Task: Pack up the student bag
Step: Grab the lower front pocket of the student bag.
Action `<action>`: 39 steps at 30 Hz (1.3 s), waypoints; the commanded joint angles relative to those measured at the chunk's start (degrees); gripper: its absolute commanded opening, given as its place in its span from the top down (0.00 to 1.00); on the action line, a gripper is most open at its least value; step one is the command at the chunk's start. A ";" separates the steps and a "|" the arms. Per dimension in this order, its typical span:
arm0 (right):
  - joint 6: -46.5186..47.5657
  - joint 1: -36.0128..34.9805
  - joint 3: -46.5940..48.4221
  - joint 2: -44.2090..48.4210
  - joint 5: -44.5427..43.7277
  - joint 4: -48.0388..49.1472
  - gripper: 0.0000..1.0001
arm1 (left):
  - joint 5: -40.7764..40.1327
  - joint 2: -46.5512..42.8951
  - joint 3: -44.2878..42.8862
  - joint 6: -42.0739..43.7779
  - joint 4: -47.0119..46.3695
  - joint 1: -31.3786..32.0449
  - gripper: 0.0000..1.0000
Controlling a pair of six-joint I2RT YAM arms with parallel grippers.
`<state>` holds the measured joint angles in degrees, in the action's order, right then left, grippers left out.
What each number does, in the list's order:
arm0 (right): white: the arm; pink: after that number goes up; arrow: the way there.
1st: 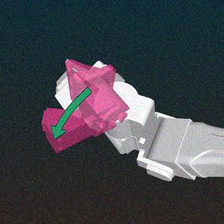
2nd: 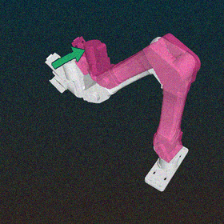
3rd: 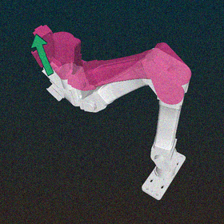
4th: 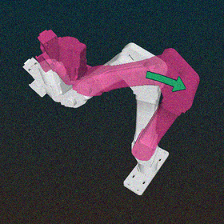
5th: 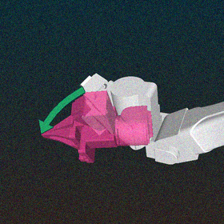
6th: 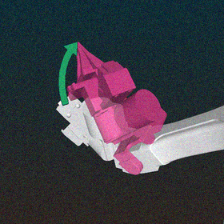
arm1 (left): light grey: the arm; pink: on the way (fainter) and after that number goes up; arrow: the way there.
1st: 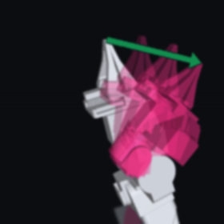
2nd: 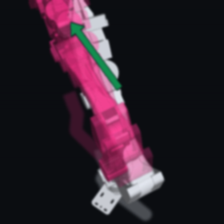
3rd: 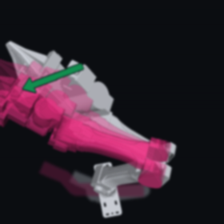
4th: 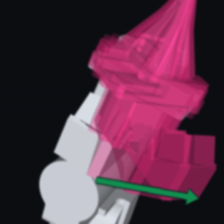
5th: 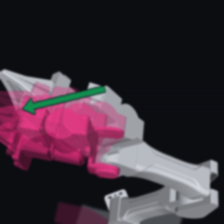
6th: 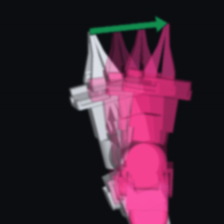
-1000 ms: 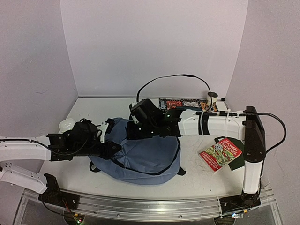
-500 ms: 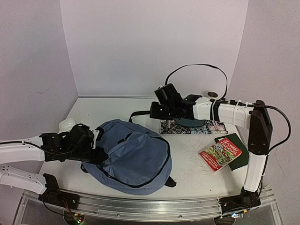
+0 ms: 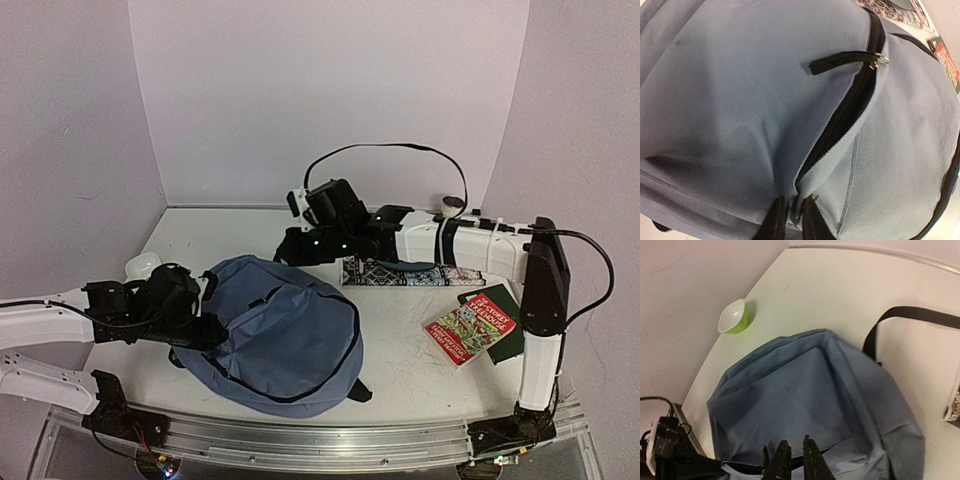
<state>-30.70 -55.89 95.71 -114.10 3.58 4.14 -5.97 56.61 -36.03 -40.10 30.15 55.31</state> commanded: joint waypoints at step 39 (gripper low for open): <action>5.81 -6.71 6.55 -4.35 -2.06 -20.29 0.64 | 6.51 6.57 3.86 7.08 -15.36 0.09 0.63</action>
<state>-27.19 -61.31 97.41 -119.13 4.16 -12.43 -0.59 63.92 -32.42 -33.87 16.88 55.30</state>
